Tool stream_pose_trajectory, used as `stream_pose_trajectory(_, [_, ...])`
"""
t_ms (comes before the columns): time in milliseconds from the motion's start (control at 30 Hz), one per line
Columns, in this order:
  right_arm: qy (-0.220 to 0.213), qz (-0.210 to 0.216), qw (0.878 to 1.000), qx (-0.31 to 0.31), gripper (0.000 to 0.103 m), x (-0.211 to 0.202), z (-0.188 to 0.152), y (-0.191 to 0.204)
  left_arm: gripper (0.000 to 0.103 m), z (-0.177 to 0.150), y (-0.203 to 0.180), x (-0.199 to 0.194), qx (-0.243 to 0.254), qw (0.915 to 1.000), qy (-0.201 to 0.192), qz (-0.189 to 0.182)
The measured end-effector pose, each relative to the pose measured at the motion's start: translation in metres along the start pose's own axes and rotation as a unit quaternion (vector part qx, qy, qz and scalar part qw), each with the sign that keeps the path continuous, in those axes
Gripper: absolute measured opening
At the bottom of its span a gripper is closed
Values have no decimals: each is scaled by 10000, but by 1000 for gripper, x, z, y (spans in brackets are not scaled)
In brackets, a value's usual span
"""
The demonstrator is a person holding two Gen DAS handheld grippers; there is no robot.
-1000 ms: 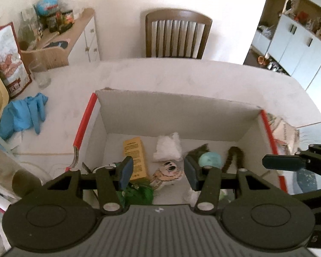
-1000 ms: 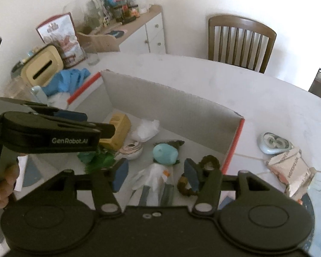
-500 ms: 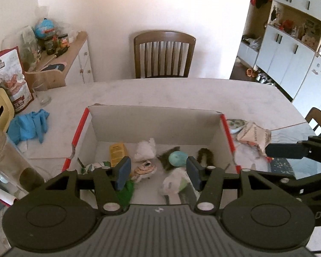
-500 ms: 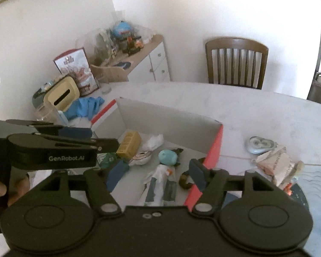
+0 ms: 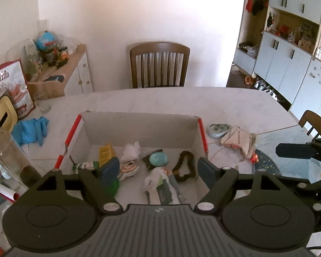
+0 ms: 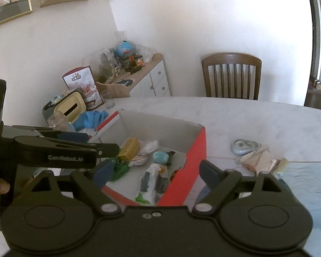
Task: Organize objects
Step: 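Move both tools back toward silver foil pouch on the table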
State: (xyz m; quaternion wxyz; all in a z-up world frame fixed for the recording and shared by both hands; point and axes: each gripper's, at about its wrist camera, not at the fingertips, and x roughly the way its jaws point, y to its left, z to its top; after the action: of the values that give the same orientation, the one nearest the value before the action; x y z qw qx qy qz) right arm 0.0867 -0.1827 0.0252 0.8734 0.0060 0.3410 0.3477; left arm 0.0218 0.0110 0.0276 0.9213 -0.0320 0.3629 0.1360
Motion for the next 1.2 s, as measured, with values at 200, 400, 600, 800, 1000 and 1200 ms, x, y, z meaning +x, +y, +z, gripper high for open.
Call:
stream_pose_trajectory(200, [-152,32,9998,124,98,-19,-7,-19,84,-2,-22,-5,-85,10000,-30,-30])
stream_pose_trajectory(400, [-221,-39,9996,170,101,-34,-11,-41,87,-2,-47,-4,-110,9999,-79,-31])
stream_pose_trajectory(600, [-247,-127,9995,155,101,-47,-16,-67,94,-2,-73,1,-41,9999,-105,-61])
stream_pose_trajectory(800, [-249,-253,9992,171,101,-57,-20,-93,96,0,-100,13,-1,9997,-104,-220])
stream_pose_trajectory(1000, [-214,-459,9984,266,101,-63,-25,-125,102,0,-124,29,-14,9989,-291,-357])
stream_pose_trajectory(1200, [-85,-729,9968,307,101,-60,-32,-160,102,0,-147,58,-39,9990,-119,-426])
